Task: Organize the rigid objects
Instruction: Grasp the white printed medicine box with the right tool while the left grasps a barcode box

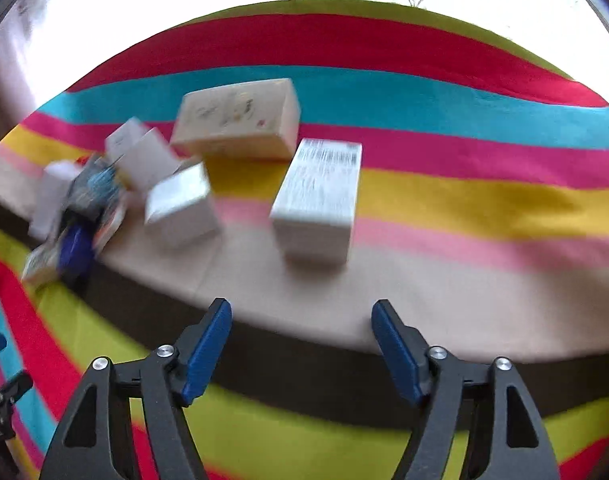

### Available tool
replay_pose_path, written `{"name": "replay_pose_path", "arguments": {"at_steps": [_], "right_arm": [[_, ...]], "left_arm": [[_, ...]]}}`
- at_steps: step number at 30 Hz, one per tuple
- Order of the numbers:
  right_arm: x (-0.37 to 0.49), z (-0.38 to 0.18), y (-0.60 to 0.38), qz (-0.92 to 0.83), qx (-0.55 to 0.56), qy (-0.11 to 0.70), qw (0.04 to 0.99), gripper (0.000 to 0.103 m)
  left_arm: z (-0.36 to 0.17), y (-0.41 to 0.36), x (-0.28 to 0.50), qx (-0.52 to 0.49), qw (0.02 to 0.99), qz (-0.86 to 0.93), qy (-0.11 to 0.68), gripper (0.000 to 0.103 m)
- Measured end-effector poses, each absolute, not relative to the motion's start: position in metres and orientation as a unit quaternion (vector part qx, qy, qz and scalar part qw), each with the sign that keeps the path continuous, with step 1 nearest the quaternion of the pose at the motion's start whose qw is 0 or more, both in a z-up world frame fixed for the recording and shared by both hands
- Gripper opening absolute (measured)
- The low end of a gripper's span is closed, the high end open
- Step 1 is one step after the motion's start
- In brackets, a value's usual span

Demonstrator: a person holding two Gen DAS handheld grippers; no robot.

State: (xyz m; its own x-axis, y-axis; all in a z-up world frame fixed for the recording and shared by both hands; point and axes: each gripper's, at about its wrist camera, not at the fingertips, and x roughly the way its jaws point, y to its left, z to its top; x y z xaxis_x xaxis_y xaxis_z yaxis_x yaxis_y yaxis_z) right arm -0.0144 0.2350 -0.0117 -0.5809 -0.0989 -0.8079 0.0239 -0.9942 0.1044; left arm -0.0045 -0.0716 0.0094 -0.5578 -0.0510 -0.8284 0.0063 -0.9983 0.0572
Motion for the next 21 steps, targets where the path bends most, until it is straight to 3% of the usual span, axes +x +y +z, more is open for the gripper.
{"name": "replay_pose_path", "arguments": {"at_steps": [7, 9, 10, 16, 17, 19, 21], "right_arm": [[-0.060, -0.013, 0.234, -0.889, 0.456, -0.031, 0.003, 0.077], [-0.056, -0.011, 0.240, -0.892, 0.450, -0.045, 0.009, 0.065], [-0.053, -0.010, 0.242, -0.894, 0.446, -0.041, 0.008, 0.041], [-0.017, -0.007, 0.249, -0.893, 0.448, -0.035, 0.037, 0.041], [-0.008, -0.007, 0.250, -0.892, 0.448, -0.038, 0.039, 0.041], [0.006, -0.005, 0.254, -0.892, 0.448, -0.042, 0.038, 0.041], [0.023, -0.004, 0.257, -0.894, 0.444, -0.043, 0.037, 0.041]], "left_arm": [[0.004, -0.082, -0.055, 0.464, -0.044, -0.882, -0.068, 0.091], [0.004, -0.083, -0.069, 0.463, -0.058, -0.881, -0.076, 0.091], [0.004, -0.084, -0.077, 0.462, -0.061, -0.881, -0.079, 0.091], [0.001, -0.084, -0.114, 0.470, -0.104, -0.874, -0.066, 0.089], [0.001, -0.083, -0.116, 0.472, -0.117, -0.872, -0.055, 0.082], [0.006, -0.077, -0.109, 0.465, -0.119, -0.876, -0.046, 0.044], [0.009, -0.066, -0.095, 0.465, -0.103, -0.879, -0.040, 0.039]]}}
